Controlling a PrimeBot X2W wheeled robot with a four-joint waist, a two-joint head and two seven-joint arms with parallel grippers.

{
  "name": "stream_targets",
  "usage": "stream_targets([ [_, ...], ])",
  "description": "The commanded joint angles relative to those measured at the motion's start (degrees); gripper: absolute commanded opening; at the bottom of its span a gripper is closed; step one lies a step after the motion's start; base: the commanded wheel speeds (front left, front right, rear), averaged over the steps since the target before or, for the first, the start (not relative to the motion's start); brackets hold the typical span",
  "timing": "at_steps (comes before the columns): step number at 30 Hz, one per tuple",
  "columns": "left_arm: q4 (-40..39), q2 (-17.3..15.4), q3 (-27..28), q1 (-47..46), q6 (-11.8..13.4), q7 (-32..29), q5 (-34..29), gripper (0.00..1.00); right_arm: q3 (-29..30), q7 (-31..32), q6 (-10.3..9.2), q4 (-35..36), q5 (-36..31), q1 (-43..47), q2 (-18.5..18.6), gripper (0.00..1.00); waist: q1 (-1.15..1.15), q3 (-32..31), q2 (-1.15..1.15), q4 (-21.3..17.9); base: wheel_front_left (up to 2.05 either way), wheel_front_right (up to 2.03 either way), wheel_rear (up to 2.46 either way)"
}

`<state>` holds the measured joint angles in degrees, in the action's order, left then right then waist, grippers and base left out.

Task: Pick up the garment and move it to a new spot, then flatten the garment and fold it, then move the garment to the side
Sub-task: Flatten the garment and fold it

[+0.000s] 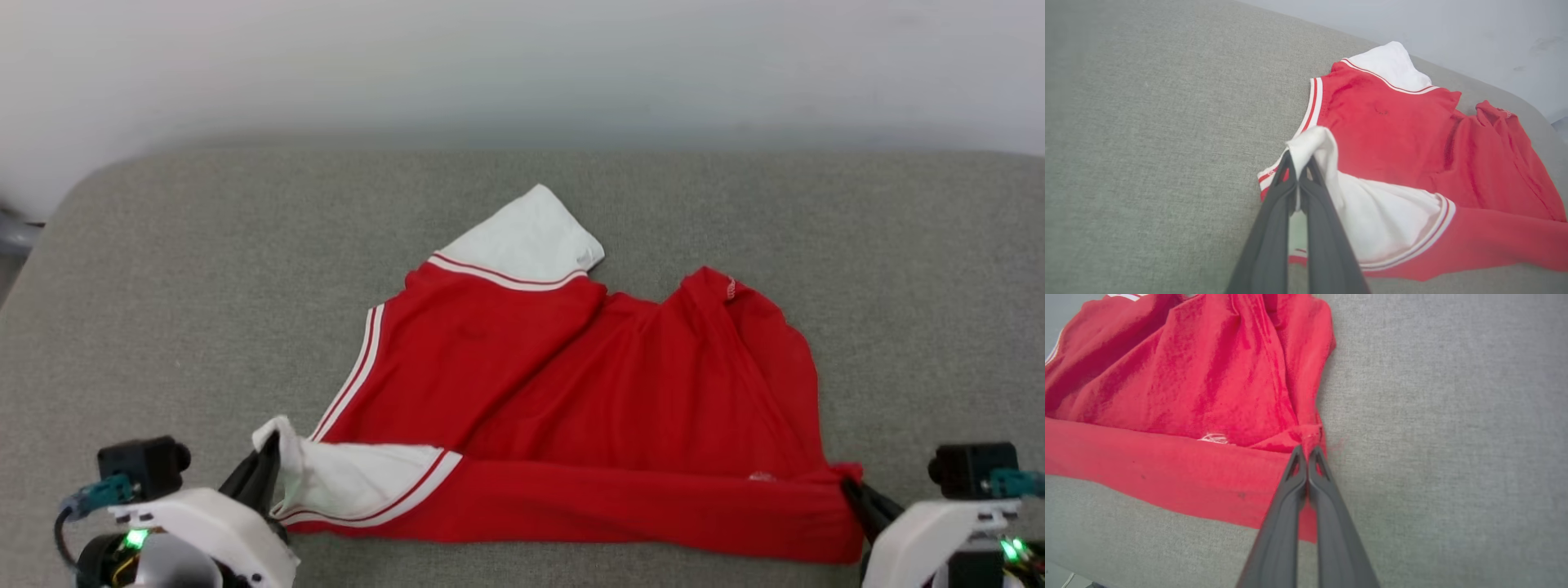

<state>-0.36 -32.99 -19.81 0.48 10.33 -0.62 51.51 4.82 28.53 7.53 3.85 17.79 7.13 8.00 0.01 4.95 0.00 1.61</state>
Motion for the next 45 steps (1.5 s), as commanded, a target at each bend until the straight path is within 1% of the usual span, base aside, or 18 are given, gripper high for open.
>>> stream_targets([
  [1, 1.7, 0.8, -0.6, -2.8, -1.1, 0.0, -0.7, 0.0, -1.0, -0.6, -0.09, -1.3, 0.1, -2.7, 0.7, 0.0, -0.01, 2.9, 0.0, -0.3, 0.0, 0.0, 0.0],
  [7, 9.1, 3.0, -2.7, -9.2, -4.9, 0.2, -0.9, 0.0, -5.1, -3.2, -0.09, -7.0, 0.7, -9.2, 2.0, 0.0, -0.01, 6.9, 0.0, -0.7, 0.0, 0.0, 0.0],
  [14, 16.2, 5.3, -4.6, -13.0, -8.3, 0.8, -1.2, 0.0, -8.5, -7.6, -0.09, -14.5, 1.7, -12.6, 2.7, 0.0, -0.01, 8.6, 0.0, -0.7, 0.0, 0.0, 0.0],
  [15, 16.9, 5.6, -4.8, -13.5, -8.5, 1.2, -1.4, 0.0, -8.9, -8.4, -0.09, -15.4, 1.8, -12.8, 2.9, 0.09, -0.01, 8.6, 0.0, -0.6, 0.0, 0.0, 0.0],
  [16, 17.5, 5.8, -4.9, -13.9, -8.7, 1.5, -1.7, 0.08, -9.2, -9.4, -0.09, -16.1, 1.9, -13.0, 3.0, 0.35, -0.01, 8.6, 0.0, -0.6, 0.0, 0.0, 0.0],
  [17, 18.3, 6.0, -5.1, -13.9, -8.6, 1.5, -1.6, 0.36, -9.5, -10.3, -0.09, -16.8, 2.2, -13.3, 3.0, 0.78, -0.01, 8.4, 0.0, -0.6, 0.0, 0.0, 0.0],
  [18, 18.9, 6.3, -5.2, -14.0, -8.6, 1.8, -1.6, 0.73, -10.2, -11.8, -0.09, -17.0, 2.4, -13.6, 3.2, 1.0, -0.01, 8.1, 0.0, -0.7, 0.0, 0.0, 0.0],
  [19, 19.4, 6.6, -5.0, -14.0, -8.3, 2.3, -1.6, 1.0, -10.5, -13.3, -0.09, -17.2, 2.9, -13.9, 3.0, 1.0, -0.01, 7.7, 0.0, -0.7, 0.0, 0.0, 0.0],
  [21, 20.1, 6.9, -4.6, -13.9, -7.8, 3.1, -1.6, 1.0, -10.3, -17.4, -0.1, -17.1, 3.3, -14.1, 3.1, 1.0, -0.01, 6.8, 0.0, -0.7, 0.0, 0.0, 0.0],
  [23, 20.4, 6.6, -2.4, -11.7, -4.7, 6.5, -1.7, 1.0, -9.4, -27.8, -0.08, -16.4, 2.7, -12.0, 2.8, 1.0, -0.01, 3.0, 0.0, -0.8, 0.0, 0.0, 0.0],
  [27, 19.1, 5.3, -1.4, -9.4, -2.6, 6.7, -1.7, 1.0, -7.2, -31.7, -0.08, -14.5, 1.0, -10.2, 1.9, 1.0, -0.01, 0.5, 0.0, -0.8, 0.0, 0.0, 0.0],
  [31, 17.0, 3.1, -0.4, -7.3, -0.7, 5.2, -1.2, 1.0, -4.2, -32.3, -0.08, -11.4, -1.5, -7.4, 0.0, 1.0, -0.01, -1.6, 0.0, -0.7, 0.0, 0.0, 0.0],
  [35, 13.5, -0.2, -0.1, -5.9, -0.3, 0.7, 0.1, 1.0, -2.6, -31.2, -0.08, -7.4, -3.2, -4.9, -1.4, 1.0, -0.01, -2.9, 0.0, -0.8, 0.0, 0.0, 0.0],
  [41, 6.3, -5.9, -2.1, -4.3, -0.6, -11.8, 2.8, 1.0, -1.4, -29.3, -0.08, -2.7, -4.9, -1.8, -3.2, 1.0, -0.01, -3.5, 0.0, -1.3, 0.0, 0.0, 0.0],
  [45, 2.4, -8.1, -3.6, -4.1, 0.1, -19.3, 4.6, 1.0, -1.6, -28.4, -0.08, -1.2, -4.8, -1.1, -4.0, 1.0, -0.01, -2.7, 0.0, -2.2, 0.0, 0.0, 0.0],
])
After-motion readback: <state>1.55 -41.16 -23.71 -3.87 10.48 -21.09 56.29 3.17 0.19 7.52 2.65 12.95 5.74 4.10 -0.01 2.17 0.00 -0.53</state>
